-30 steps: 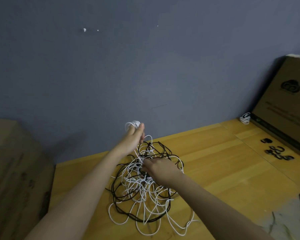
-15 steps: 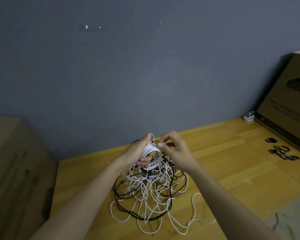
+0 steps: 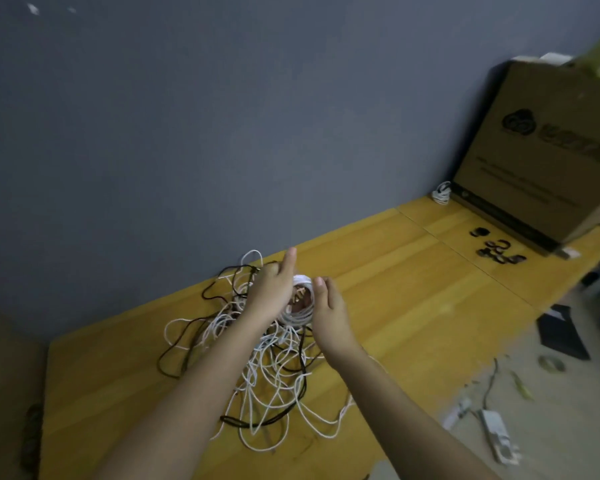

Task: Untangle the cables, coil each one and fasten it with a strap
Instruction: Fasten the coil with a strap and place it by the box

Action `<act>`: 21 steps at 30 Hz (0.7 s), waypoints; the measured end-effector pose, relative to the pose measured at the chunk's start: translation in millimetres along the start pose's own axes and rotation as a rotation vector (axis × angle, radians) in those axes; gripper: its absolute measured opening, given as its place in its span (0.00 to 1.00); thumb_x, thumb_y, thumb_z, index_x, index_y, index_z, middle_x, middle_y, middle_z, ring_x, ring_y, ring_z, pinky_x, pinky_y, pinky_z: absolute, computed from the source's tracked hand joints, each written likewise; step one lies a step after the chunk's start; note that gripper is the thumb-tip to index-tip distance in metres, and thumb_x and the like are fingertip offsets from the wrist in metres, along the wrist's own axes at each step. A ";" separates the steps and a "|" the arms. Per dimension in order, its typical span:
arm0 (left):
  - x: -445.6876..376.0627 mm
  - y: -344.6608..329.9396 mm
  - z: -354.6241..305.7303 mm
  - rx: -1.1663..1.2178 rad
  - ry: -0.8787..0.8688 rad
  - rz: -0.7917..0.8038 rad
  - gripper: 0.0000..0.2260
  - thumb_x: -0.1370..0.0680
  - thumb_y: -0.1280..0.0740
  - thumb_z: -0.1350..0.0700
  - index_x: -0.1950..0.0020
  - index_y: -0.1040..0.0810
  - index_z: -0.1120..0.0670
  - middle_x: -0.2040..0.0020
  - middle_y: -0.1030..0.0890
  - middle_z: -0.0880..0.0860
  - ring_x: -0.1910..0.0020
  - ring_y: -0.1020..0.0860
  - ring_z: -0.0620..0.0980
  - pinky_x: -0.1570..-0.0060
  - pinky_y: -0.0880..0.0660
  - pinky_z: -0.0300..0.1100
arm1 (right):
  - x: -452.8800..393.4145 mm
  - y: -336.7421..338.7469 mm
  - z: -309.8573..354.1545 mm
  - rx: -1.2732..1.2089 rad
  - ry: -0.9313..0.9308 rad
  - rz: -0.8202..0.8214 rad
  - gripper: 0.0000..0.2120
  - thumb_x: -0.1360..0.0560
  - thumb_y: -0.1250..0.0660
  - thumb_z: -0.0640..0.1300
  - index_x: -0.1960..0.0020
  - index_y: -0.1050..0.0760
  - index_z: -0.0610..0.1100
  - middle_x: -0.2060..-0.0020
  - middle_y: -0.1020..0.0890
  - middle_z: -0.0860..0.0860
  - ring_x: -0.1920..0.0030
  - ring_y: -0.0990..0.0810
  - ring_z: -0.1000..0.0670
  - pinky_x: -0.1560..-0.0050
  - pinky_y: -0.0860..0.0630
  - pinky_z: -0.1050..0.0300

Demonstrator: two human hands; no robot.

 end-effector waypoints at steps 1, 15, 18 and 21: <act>1.4 -13.0 -3.4 0.075 -0.010 0.057 0.23 0.18 0.47 0.43 0.65 0.30 0.56 0.71 0.30 0.54 0.70 0.30 0.52 0.63 0.35 0.45 | -6.4 11.9 -3.8 -0.004 -0.025 -0.035 0.12 0.16 0.49 0.47 0.52 0.30 0.44 0.61 0.26 0.53 0.61 0.27 0.57 0.63 0.33 0.71; -47.5 -268.8 -65.6 -0.166 -0.239 0.274 0.09 0.16 0.47 0.50 0.48 0.30 0.52 0.69 0.29 0.44 0.71 0.29 0.38 0.68 0.37 0.42 | -102.1 246.5 -100.7 0.430 0.121 -0.188 0.21 0.18 0.51 0.51 0.44 0.22 0.45 0.46 0.25 0.55 0.43 0.31 0.56 0.42 0.39 0.67; -68.0 -331.1 -93.2 -0.170 -0.259 0.280 0.10 0.16 0.47 0.51 0.49 0.30 0.53 0.65 0.29 0.43 0.67 0.29 0.40 0.65 0.38 0.41 | -124.0 305.6 -115.6 0.419 0.042 -0.071 0.17 0.16 0.51 0.49 0.38 0.27 0.46 0.49 0.23 0.55 0.49 0.26 0.57 0.53 0.31 0.69; -93.2 -396.2 -123.9 -0.157 -0.252 0.303 0.08 0.16 0.47 0.53 0.51 0.31 0.53 0.66 0.30 0.43 0.67 0.30 0.40 0.66 0.39 0.38 | -156.7 370.1 -127.7 0.378 0.042 0.035 0.16 0.18 0.52 0.52 0.39 0.29 0.51 0.53 0.22 0.54 0.55 0.24 0.58 0.59 0.30 0.68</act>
Point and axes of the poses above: each hand's wrist, its own x-axis away from the middle knuckle, its own y-axis out of the back of the hand, z = x × y, the point moved 6 cm from there along -x, towards the middle knuckle
